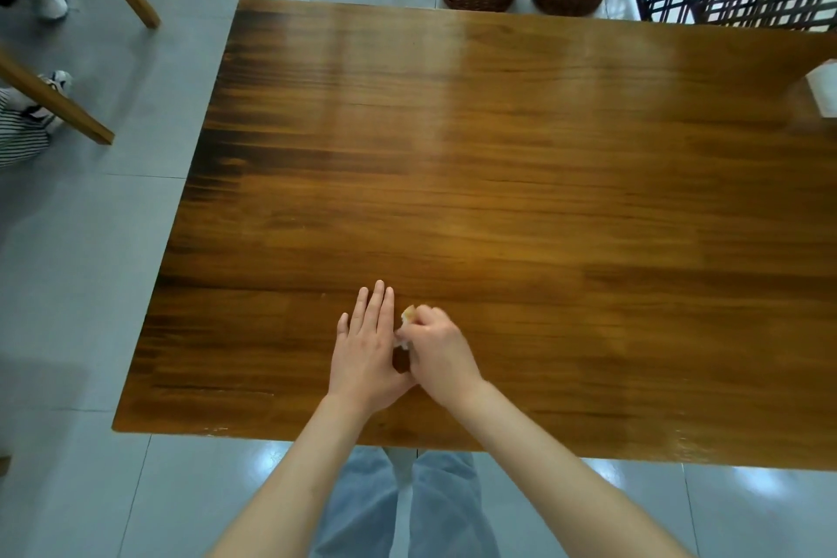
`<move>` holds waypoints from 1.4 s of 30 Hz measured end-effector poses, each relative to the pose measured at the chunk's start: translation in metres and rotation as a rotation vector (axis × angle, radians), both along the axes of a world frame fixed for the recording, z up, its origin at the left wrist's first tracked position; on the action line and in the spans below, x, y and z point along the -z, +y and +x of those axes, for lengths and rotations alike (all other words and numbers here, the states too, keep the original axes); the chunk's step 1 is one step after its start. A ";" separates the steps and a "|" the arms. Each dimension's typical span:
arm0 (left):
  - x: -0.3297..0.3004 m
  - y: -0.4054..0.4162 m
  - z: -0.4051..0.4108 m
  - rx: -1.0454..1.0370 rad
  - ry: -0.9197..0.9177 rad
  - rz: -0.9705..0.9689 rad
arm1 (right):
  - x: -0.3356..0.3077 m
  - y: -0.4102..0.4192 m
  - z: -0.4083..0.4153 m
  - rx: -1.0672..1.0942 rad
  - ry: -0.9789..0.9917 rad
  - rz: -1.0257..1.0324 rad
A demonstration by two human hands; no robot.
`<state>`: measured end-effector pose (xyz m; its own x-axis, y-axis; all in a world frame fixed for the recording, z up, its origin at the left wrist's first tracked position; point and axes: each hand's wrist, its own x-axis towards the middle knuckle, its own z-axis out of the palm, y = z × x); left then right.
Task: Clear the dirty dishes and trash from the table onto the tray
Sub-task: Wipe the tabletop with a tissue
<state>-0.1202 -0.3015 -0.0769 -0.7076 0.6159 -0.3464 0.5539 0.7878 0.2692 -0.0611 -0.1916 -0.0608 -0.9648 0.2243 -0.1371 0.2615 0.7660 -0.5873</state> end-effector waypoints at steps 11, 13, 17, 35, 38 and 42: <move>-0.003 0.001 0.000 -0.017 -0.015 -0.005 | -0.005 0.021 0.003 -0.153 0.062 0.144; -0.004 0.000 0.000 -0.025 -0.011 -0.015 | -0.003 0.052 -0.007 0.013 0.070 0.196; -0.004 -0.002 0.000 -0.030 -0.003 -0.012 | -0.001 0.127 -0.025 0.283 -0.018 0.283; -0.003 0.001 0.000 -0.045 -0.006 -0.014 | 0.003 0.093 -0.062 0.391 -0.012 0.202; -0.001 -0.001 0.000 -0.044 -0.004 -0.008 | 0.006 0.048 -0.051 0.218 0.039 0.167; 0.000 0.000 0.000 -0.041 0.001 0.002 | 0.007 0.012 -0.023 0.126 0.074 0.104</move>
<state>-0.1197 -0.3012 -0.0774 -0.7324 0.5874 -0.3444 0.5217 0.8091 0.2707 -0.0842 -0.1796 -0.0676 -0.9348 0.3534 -0.0365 0.3182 0.7873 -0.5280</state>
